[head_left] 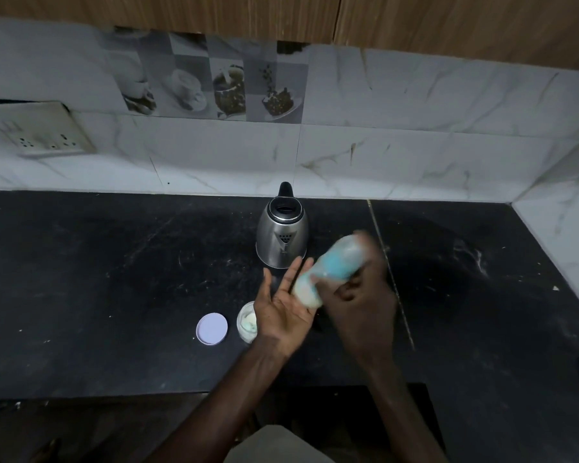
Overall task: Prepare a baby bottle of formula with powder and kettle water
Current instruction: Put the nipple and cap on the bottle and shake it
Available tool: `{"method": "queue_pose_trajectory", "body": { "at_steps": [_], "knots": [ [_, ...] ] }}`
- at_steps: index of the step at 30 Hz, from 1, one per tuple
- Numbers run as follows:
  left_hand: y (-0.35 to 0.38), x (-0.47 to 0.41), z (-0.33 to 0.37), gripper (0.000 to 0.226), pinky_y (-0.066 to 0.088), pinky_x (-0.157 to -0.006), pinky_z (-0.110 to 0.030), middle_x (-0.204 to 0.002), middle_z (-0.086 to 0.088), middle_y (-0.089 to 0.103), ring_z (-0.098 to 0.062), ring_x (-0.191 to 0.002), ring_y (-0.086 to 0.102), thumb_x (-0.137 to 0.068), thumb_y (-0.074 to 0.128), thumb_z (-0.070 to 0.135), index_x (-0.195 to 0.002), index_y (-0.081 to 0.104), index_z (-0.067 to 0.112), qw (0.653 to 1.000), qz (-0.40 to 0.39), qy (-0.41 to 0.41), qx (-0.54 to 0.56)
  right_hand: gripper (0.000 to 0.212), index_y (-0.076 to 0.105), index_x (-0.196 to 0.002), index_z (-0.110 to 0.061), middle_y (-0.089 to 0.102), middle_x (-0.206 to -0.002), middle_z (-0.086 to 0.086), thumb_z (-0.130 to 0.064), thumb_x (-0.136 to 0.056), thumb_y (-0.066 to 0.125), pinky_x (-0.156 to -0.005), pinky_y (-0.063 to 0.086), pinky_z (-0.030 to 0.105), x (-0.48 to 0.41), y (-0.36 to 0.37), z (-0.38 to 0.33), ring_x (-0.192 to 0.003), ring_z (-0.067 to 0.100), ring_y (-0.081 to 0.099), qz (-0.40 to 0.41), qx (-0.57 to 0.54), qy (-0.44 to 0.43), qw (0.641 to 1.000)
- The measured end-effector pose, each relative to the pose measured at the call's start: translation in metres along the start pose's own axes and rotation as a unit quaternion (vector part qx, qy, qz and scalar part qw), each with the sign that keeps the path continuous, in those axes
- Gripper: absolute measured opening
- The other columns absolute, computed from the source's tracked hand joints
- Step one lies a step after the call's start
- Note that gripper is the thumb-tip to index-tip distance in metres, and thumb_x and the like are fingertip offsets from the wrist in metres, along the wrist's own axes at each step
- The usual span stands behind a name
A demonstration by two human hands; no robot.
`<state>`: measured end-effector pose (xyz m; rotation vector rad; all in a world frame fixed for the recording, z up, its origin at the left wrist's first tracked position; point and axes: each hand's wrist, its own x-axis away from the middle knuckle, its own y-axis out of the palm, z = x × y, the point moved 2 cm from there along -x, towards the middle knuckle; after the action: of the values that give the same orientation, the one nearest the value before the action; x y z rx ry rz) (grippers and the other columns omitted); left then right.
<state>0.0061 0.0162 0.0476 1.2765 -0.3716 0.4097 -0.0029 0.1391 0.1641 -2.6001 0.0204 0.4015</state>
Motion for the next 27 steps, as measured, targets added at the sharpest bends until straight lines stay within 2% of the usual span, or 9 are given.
{"method": "queue_pose_trajectory", "body": {
  "at_steps": [2,3,4,7,11,16,20,24,27],
  "knots": [
    [0.002,0.0,0.001,0.069,0.032,-0.126,-0.045,-0.149,-0.012,0.062,-0.03,-0.139,0.058,-0.101,0.048,0.062,-0.147,0.06,0.012,1.0,-0.002,0.0,-0.01,0.091,0.032,-0.153,-0.029,0.061,-0.123,-0.019,-0.023,-0.082,0.088,-0.083,0.058,0.016,-0.006,-0.012,-0.004,-0.107,0.0,0.07,0.151,-0.13,0.023,0.98],
    [0.001,0.001,0.001,0.067,0.031,-0.126,-0.045,-0.149,-0.012,0.062,-0.029,-0.137,0.06,-0.101,0.048,0.062,-0.144,0.063,0.013,1.0,-0.006,0.002,-0.006,0.092,0.029,-0.155,-0.026,0.059,-0.125,-0.018,-0.022,-0.083,0.086,-0.084,0.058,0.017,-0.005,-0.012,-0.003,-0.109,0.001,0.069,0.175,-0.147,0.027,0.973],
    [0.001,0.003,0.001,0.066,0.029,-0.127,-0.046,-0.149,-0.013,0.062,-0.03,-0.136,0.061,-0.101,0.049,0.062,-0.142,0.065,0.012,1.0,-0.006,0.006,-0.003,0.093,0.029,-0.154,-0.029,0.062,-0.122,-0.017,-0.023,-0.082,0.087,-0.083,0.059,0.018,-0.003,-0.007,-0.006,-0.106,0.004,0.071,0.15,-0.145,0.036,0.977],
    [0.0,0.006,-0.003,0.068,0.028,-0.127,-0.055,-0.152,-0.017,0.057,-0.038,-0.144,0.051,-0.101,0.052,0.06,-0.147,0.059,0.01,1.0,-0.003,-0.005,0.02,0.097,0.031,-0.15,-0.048,0.069,-0.124,-0.013,-0.038,-0.074,0.09,-0.084,0.061,0.035,0.013,0.015,0.006,-0.098,0.015,0.073,-0.056,0.025,0.024,0.998],
    [0.007,0.005,-0.003,0.07,0.028,-0.126,-0.056,-0.153,-0.016,0.057,-0.037,-0.145,0.05,-0.103,0.05,0.057,-0.152,0.052,0.008,0.999,-0.015,0.003,0.051,0.096,0.032,-0.152,-0.044,0.068,-0.127,-0.01,-0.035,-0.076,0.091,-0.086,0.061,0.038,0.011,0.007,0.016,-0.096,0.01,0.073,0.044,-0.057,0.062,0.995],
    [0.001,0.009,-0.005,0.068,0.026,-0.127,-0.058,-0.156,-0.018,0.053,-0.041,-0.147,0.046,-0.1,0.057,0.058,-0.148,0.059,0.01,0.999,-0.011,-0.022,0.034,0.101,0.027,-0.151,-0.055,0.062,-0.141,-0.016,-0.038,-0.075,0.092,-0.096,0.059,0.033,0.019,0.024,0.021,-0.114,0.006,0.068,-0.138,-0.043,0.048,0.988],
    [-0.004,0.008,-0.002,0.065,0.026,-0.127,-0.057,-0.155,-0.018,0.054,-0.041,-0.147,0.047,-0.101,0.055,0.058,-0.146,0.062,0.011,1.0,-0.005,-0.012,0.022,0.11,0.021,-0.153,-0.059,0.068,-0.123,-0.016,-0.023,-0.077,0.091,-0.074,0.055,0.014,0.006,0.017,0.032,-0.086,0.003,0.07,-0.248,-0.043,0.029,0.967],
    [-0.001,0.01,-0.003,0.066,0.023,-0.129,-0.057,-0.153,-0.018,0.056,-0.041,-0.147,0.046,-0.101,0.051,0.06,-0.149,0.058,0.015,1.0,-0.005,-0.021,0.008,0.118,0.014,-0.15,-0.065,0.066,-0.124,-0.015,-0.017,-0.075,0.091,-0.077,0.061,0.026,-0.004,0.013,0.036,-0.084,0.01,0.072,-0.304,-0.034,0.015,0.952],
    [0.002,0.011,-0.006,0.067,0.04,-0.119,-0.056,-0.15,-0.019,0.059,-0.04,-0.138,0.056,-0.101,0.051,0.059,-0.15,0.057,0.013,1.0,-0.007,-0.018,0.018,0.119,0.015,-0.156,-0.054,0.068,-0.129,-0.012,-0.015,-0.074,0.092,-0.086,0.061,0.025,-0.003,0.016,0.036,-0.098,0.004,0.074,-0.301,-0.059,0.027,0.951]
  ]
}}
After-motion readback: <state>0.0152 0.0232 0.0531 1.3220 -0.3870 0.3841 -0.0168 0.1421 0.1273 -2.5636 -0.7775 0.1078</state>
